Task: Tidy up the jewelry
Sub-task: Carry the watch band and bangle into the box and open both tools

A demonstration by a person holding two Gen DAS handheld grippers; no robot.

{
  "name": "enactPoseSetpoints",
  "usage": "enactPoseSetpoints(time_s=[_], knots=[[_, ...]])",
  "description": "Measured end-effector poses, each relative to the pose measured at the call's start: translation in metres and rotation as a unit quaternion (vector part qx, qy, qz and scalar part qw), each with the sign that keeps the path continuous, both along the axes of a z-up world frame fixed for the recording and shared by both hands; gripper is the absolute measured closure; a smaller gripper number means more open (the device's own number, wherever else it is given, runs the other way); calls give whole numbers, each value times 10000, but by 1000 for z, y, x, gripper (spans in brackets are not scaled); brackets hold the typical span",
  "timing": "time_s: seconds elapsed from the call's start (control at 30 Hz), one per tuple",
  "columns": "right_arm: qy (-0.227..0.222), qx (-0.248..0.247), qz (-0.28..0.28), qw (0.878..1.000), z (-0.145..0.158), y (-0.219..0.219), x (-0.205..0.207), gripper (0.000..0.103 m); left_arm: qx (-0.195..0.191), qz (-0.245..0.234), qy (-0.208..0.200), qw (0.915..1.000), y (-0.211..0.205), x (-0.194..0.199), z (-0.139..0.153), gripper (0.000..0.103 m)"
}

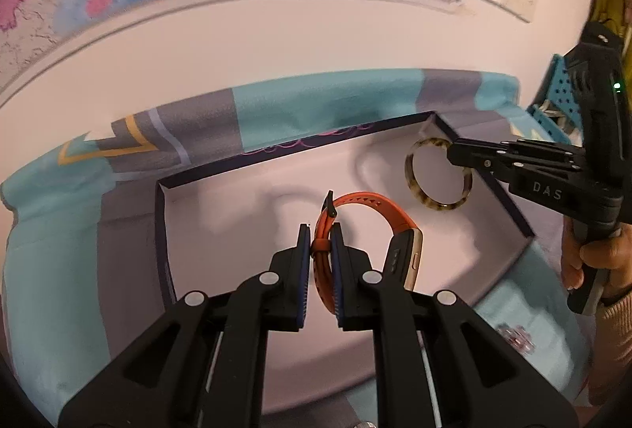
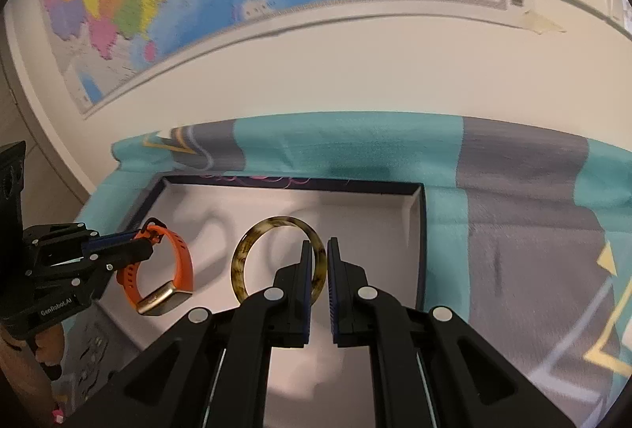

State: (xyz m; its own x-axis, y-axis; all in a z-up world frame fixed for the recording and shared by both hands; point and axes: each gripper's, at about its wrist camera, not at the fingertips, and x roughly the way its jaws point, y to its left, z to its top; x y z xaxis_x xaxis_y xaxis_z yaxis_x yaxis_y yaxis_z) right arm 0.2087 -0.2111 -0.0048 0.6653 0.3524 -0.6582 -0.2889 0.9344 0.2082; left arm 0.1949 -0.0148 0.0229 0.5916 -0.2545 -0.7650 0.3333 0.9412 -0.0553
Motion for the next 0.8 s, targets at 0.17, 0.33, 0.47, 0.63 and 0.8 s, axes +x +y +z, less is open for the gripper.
enactPoseSetpoints(time_s=[0.17,0.33,0.47,0.63,0.8], knots=[[235,35,-63,9997,-9,6,25,97,117,12,151,9998,-3,26,-12,92],[413,-74,-127,9990,-16,14,41,97,259,65,243,9993,-3,47,-19,92],[564,-142,-153,9982,-20,19,49,97,342,130,339,9988,-2,61,-25,92],[615,-119,-284,9976,-18,18,52,93,367,232,503,9978,-2,72,-32,92],[549,-68,-292,9980,-16,15,46,84,430,319,625,9966,0,77,-39,87]])
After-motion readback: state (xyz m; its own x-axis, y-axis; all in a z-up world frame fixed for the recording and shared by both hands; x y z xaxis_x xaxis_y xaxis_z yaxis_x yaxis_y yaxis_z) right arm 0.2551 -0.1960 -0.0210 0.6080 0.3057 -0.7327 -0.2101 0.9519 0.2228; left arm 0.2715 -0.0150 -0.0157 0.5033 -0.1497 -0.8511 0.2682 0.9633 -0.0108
